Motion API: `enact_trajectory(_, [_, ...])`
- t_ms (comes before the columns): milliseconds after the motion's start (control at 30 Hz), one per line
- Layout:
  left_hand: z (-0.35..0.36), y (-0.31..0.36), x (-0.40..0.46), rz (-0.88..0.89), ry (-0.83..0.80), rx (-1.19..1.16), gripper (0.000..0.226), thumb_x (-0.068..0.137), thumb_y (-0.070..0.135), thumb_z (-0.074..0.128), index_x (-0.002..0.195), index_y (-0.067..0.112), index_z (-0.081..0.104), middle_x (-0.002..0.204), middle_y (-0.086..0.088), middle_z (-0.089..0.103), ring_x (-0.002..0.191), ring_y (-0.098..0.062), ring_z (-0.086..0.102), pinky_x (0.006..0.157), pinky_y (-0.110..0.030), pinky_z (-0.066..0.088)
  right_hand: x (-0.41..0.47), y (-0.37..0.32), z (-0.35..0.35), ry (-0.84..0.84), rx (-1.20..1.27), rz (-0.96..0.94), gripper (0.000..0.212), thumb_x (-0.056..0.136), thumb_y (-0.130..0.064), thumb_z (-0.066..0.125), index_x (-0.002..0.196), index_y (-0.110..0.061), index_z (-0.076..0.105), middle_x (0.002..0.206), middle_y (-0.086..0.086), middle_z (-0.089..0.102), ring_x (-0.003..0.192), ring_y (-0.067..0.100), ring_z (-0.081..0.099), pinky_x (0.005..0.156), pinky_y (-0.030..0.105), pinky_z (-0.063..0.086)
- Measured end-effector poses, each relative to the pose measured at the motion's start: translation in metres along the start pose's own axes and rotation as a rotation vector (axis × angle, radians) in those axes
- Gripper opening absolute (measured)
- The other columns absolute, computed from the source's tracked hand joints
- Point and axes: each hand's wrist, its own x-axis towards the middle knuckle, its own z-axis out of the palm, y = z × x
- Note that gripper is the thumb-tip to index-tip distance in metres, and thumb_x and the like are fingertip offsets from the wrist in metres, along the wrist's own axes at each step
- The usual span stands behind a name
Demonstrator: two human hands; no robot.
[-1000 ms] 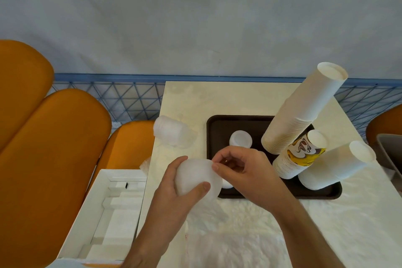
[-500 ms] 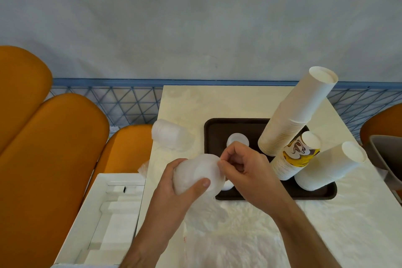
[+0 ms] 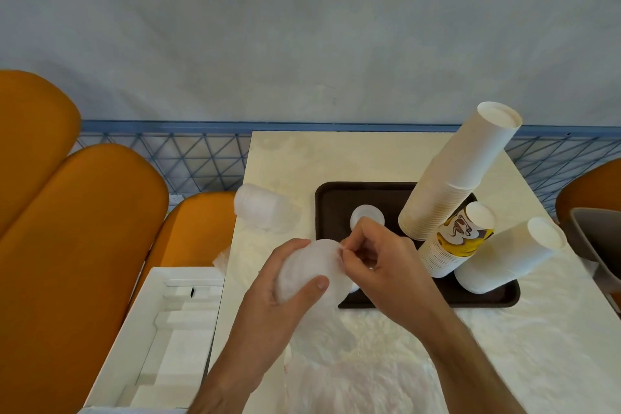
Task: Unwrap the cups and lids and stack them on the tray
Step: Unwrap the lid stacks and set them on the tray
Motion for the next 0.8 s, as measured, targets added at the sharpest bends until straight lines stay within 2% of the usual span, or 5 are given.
enact_trajectory(100, [0.000,-0.001,0.001,0.008,0.011,-0.004,0.040,0.067,0.058,0.065,0.104,0.065,0.051,0.099,0.047,0.051,0.094,0.024,0.050,0.060,-0.003,0.046,0.000,-0.003,-0.002,-0.059,0.178,0.063,0.011,0.093,-0.016,0.070,0.094,-0.026,0.065,0.085,-0.011,0.070,0.085,0.010,0.069,0.075,0.023,0.059])
enact_trajectory(233, [0.000,-0.004,0.003,0.009,0.015,0.026,0.042,0.068,0.059,0.062,0.108,0.057,0.048,0.094,0.051,0.050,0.094,0.024,0.050,0.060,-0.002,0.045,0.002,0.003,-0.004,-0.250,0.316,0.137,0.023,0.088,-0.024,0.076,0.110,-0.020,0.072,0.098,-0.006,0.075,0.094,0.015,0.072,0.085,0.029,0.061])
enact_trajectory(433, [-0.009,-0.010,0.004,-0.010,0.022,0.014,0.040,0.069,0.057,0.062,0.109,0.060,0.055,0.103,0.044,0.053,0.096,0.020,0.050,0.064,-0.005,0.049,0.032,0.040,-0.010,-0.053,0.820,0.310,0.020,0.096,-0.019,0.062,0.111,-0.006,0.066,0.107,0.013,0.074,0.094,0.030,0.073,0.083,0.037,0.061])
enact_trajectory(633, [-0.012,-0.015,0.007,-0.026,0.054,0.048,0.044,0.070,0.057,0.058,0.113,0.056,0.050,0.098,0.053,0.046,0.099,0.025,0.045,0.059,-0.001,0.045,0.094,0.120,-0.014,0.144,-0.133,0.189,0.030,0.107,-0.021,0.047,0.131,-0.027,0.064,0.097,-0.005,0.070,0.078,0.008,0.060,0.068,0.023,0.046])
enact_trajectory(800, [-0.013,-0.020,0.007,-0.058,0.076,0.033,0.043,0.070,0.058,0.060,0.111,0.063,0.052,0.104,0.047,0.049,0.105,0.012,0.050,0.066,-0.008,0.049,0.119,0.173,0.002,0.018,-0.394,0.178,0.035,0.107,-0.019,0.046,0.137,-0.027,0.063,0.137,0.002,0.060,0.122,0.021,0.056,0.097,0.031,0.052])
